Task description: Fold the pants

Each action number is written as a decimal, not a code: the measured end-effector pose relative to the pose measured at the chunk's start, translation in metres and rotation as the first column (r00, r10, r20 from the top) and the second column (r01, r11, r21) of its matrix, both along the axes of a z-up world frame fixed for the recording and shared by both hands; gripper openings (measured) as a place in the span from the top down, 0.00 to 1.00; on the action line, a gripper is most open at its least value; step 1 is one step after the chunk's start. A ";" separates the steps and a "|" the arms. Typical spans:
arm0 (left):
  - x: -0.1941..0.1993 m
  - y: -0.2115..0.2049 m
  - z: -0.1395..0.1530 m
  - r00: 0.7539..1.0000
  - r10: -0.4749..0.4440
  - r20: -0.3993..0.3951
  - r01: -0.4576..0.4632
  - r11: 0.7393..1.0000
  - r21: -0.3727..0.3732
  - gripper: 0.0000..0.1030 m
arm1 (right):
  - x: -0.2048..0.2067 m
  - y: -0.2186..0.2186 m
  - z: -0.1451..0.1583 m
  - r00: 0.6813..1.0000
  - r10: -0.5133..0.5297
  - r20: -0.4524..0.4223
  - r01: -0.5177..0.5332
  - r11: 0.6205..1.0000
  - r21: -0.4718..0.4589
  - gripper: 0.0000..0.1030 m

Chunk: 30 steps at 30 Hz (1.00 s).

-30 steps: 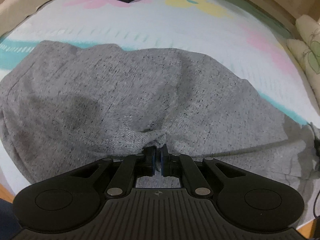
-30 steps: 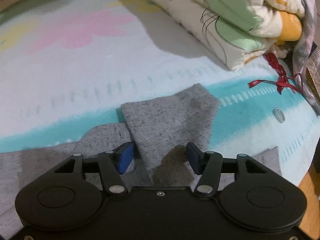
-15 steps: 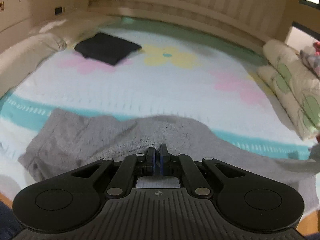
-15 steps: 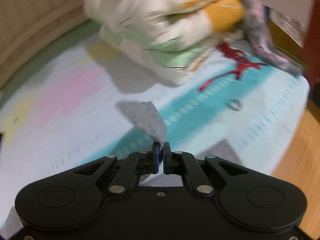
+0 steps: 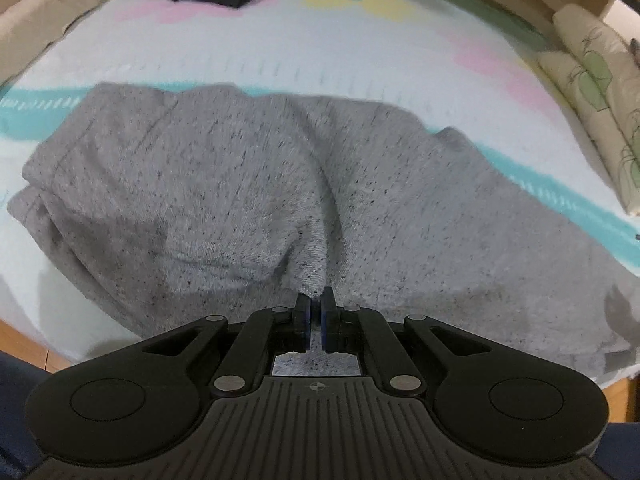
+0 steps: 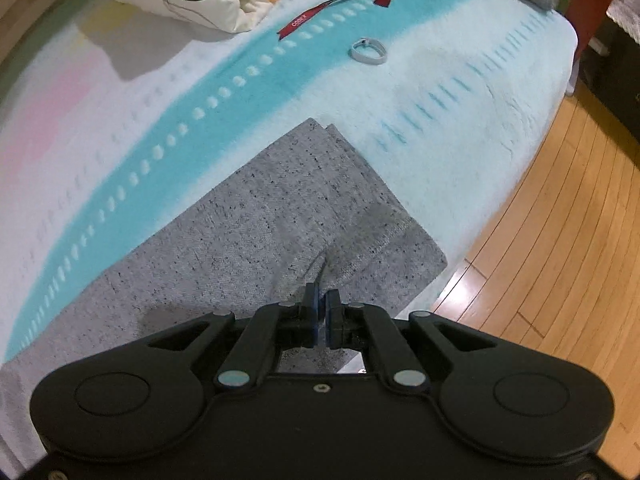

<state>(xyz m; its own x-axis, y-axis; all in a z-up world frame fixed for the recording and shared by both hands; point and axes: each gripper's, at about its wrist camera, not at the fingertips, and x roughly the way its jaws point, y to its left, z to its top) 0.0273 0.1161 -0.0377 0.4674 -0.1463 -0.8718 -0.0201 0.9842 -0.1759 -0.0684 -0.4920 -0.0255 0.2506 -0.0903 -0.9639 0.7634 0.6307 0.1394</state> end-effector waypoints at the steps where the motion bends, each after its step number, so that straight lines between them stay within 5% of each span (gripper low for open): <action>1: -0.003 -0.002 0.007 1.000 -0.005 0.019 0.005 1.000 0.000 0.96 | -0.002 -0.001 0.001 1.000 -0.005 0.006 0.005 1.000 0.000 0.94; 4: -0.017 -0.002 0.017 0.998 -0.034 0.056 0.033 0.999 0.024 0.96 | -0.012 0.001 0.008 1.000 -0.009 0.029 0.010 1.000 -0.010 0.95; 10: -0.010 -0.010 -0.021 0.996 -0.061 -0.070 0.065 0.996 0.065 0.96 | -0.015 -0.003 -0.014 0.997 -0.006 -0.078 0.006 1.000 0.006 0.95; 15: -0.004 -0.013 -0.026 0.994 -0.064 -0.088 0.070 0.995 0.073 0.90 | -0.011 -0.007 -0.021 0.996 -0.008 -0.088 0.010 1.000 0.021 0.92; 19: -0.003 -0.012 -0.030 0.995 -0.044 -0.085 0.052 0.994 0.092 0.77 | -0.024 -0.018 -0.004 0.991 -0.120 -0.064 0.115 0.990 -0.083 0.51; 23: -0.003 -0.014 -0.033 0.996 -0.046 -0.081 0.055 0.993 0.106 0.75 | -0.041 -0.026 0.022 0.975 -0.218 0.051 0.224 0.956 -0.190 0.49; 30: -0.011 -0.011 -0.037 0.996 -0.046 -0.075 0.053 0.994 0.092 0.68 | -0.004 0.030 0.036 0.989 0.048 0.137 -0.014 0.971 -0.237 0.49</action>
